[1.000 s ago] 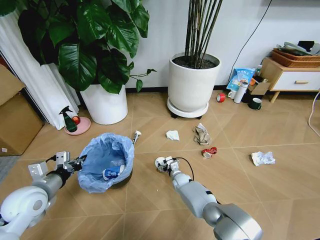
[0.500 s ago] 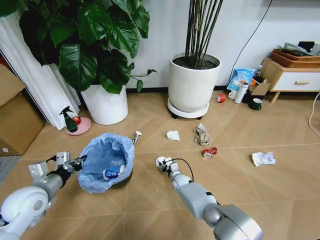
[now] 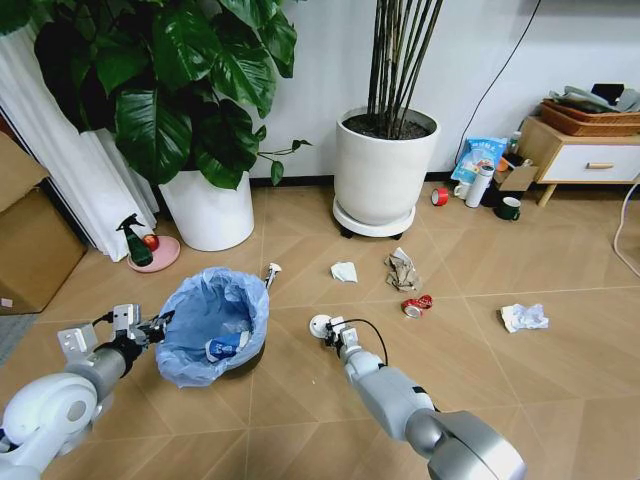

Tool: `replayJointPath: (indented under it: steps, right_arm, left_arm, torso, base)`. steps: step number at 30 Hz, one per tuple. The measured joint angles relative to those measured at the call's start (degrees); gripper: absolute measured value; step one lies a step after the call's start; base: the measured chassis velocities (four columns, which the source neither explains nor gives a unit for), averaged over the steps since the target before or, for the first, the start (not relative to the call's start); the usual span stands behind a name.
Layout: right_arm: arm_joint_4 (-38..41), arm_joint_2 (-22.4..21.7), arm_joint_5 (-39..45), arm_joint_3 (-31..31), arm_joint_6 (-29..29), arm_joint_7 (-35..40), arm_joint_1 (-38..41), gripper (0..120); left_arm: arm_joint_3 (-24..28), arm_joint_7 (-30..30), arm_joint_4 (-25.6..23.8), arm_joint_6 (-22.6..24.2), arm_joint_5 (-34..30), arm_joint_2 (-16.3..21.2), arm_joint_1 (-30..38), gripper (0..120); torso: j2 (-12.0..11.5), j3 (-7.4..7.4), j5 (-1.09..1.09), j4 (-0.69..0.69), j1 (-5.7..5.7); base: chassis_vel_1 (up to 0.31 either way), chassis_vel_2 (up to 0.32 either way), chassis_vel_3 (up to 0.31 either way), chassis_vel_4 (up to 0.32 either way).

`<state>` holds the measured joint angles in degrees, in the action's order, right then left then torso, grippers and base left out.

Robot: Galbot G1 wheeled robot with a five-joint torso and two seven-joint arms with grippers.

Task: Pick up the trash bin and place the garbage on the floor into it.

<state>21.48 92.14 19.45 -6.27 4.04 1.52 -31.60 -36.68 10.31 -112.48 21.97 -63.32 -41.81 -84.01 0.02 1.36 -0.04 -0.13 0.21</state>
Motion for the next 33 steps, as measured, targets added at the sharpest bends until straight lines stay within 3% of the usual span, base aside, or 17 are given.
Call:
replayJointPath:
  steps: [8, 17, 33]
  right_arm:
    - [0.3, 0.0, -0.2, -0.2, 0.0, 0.1, -0.7, 0]
    - [6.3, -1.4, 1.0, -3.4, -0.2, 0.7, -2.6, 0]
    - [11.5, -4.0, -1.2, -4.2, 4.0, 1.0, -2.5, 0]
  left_arm:
    - [0.0, -0.1, 0.1, 0.0, 0.0, -0.1, -0.1, 0]
    - [0.0, -0.2, 0.3, 0.0, 0.1, -0.1, -0.2, 0]
    - [0.1, -0.7, 1.1, -0.1, 0.3, 0.4, 0.2, 0]
  torso:
    - [0.0, 0.00, 0.00, -0.01, 0.00]
    - [-0.1, 0.05, 0.00, 0.00, 0.03]
    - [-0.1, 0.03, 0.00, 0.01, 0.04]
  base:
    - [0.000, 0.000, 0.000, 0.000]
    - [0.000, 0.000, 0.000, 0.000]
    - [0.000, 0.000, 0.000, 0.000]
